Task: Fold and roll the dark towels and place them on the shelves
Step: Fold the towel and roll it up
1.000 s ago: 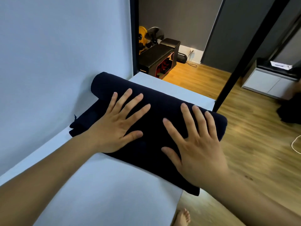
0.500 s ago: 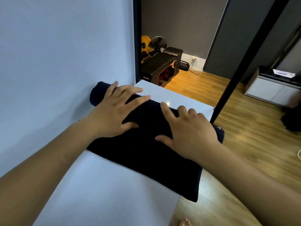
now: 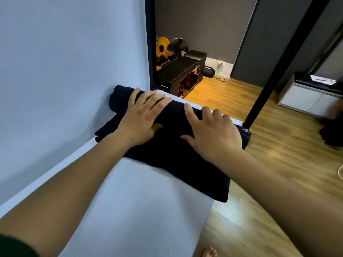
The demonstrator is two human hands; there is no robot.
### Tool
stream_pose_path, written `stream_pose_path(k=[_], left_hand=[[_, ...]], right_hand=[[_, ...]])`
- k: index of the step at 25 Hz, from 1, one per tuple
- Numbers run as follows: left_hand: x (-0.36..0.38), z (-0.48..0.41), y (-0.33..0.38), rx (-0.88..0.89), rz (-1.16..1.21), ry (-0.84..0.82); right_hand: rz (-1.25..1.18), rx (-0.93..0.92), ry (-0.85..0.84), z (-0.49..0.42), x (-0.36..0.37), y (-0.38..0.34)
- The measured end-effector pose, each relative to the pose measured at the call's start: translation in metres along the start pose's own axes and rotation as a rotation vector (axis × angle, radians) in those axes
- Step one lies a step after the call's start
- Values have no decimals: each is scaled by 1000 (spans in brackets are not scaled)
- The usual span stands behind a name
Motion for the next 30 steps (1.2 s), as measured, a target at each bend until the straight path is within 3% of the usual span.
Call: stream_pose_path(k=[5, 9, 15, 17, 21, 25, 30], left_hand=[[-8, 48, 1, 17, 66, 67], [-21, 87, -1, 49, 105, 93], [-67, 26, 4, -65, 168, 36], [-66, -9, 6, -77, 152, -39], [-42, -36, 8, -54, 190, -259], [-39, -22, 6, -70, 55, -265], [-63, -1, 35, -321, -37, -307]], right_hand=[[-27, 19, 95, 41, 2, -38], [-86, -86, 145, 71, -13, -60], [-235, -7, -197, 5, -34, 4], [-293, 7, -232, 5, -23, 4], [-181, -68, -100, 22, -21, -9], [-136, -172, 16, 23, -14, -10], [-108, -414, 87, -12, -1, 31]])
Point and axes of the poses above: each hand's wrist, its own z-axis away from the middle knuckle, its own x-axis out of the palm, y = z × x, the point moved 3 cm from there along -z, towards the middle knuckle, and after that the axes turned 5 degrees about -x, right-handed, at the moved point
